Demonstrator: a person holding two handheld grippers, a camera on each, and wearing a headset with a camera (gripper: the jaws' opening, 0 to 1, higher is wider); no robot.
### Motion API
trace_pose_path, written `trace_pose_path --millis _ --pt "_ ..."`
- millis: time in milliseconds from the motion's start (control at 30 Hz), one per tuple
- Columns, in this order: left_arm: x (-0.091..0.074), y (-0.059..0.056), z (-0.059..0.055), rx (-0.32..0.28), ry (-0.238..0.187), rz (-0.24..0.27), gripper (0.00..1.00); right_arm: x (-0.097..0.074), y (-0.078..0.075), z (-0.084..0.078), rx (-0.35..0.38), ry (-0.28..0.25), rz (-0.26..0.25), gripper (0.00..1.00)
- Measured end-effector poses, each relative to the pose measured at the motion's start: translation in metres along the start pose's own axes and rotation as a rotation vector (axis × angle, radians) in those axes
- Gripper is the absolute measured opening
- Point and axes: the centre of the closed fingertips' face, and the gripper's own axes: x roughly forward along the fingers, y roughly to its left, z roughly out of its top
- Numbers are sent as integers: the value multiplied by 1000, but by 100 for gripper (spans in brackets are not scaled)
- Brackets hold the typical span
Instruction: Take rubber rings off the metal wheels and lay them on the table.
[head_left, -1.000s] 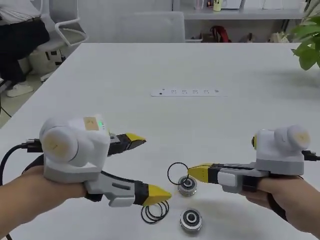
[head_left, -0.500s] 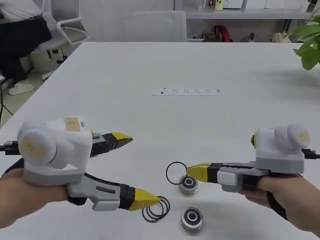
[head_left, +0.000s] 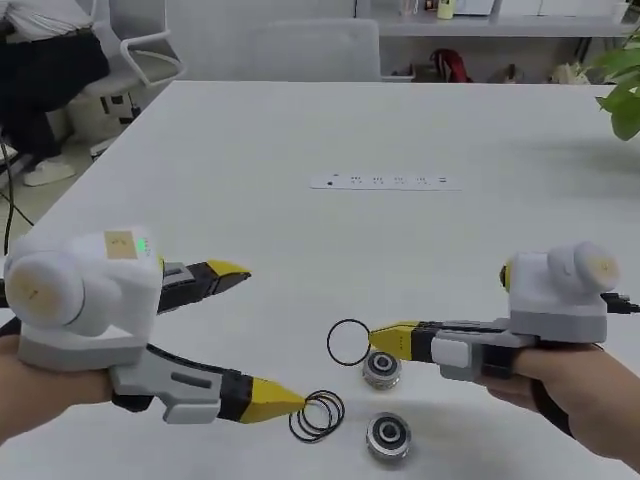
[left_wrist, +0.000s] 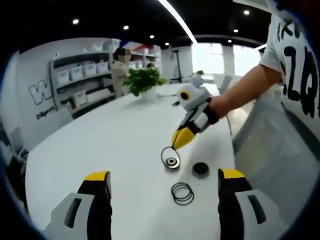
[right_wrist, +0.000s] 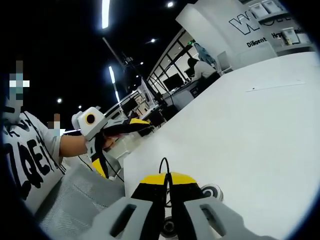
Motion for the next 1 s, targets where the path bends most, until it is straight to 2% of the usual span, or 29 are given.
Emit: trace_pose_path --millis 633,1000 --pt "-11 1 -3 6 2 11 91 11 8 -6 -10 38 30 0" --pt "-17 0 -11 5 23 11 91 20 8 -13 -9 71 35 0"
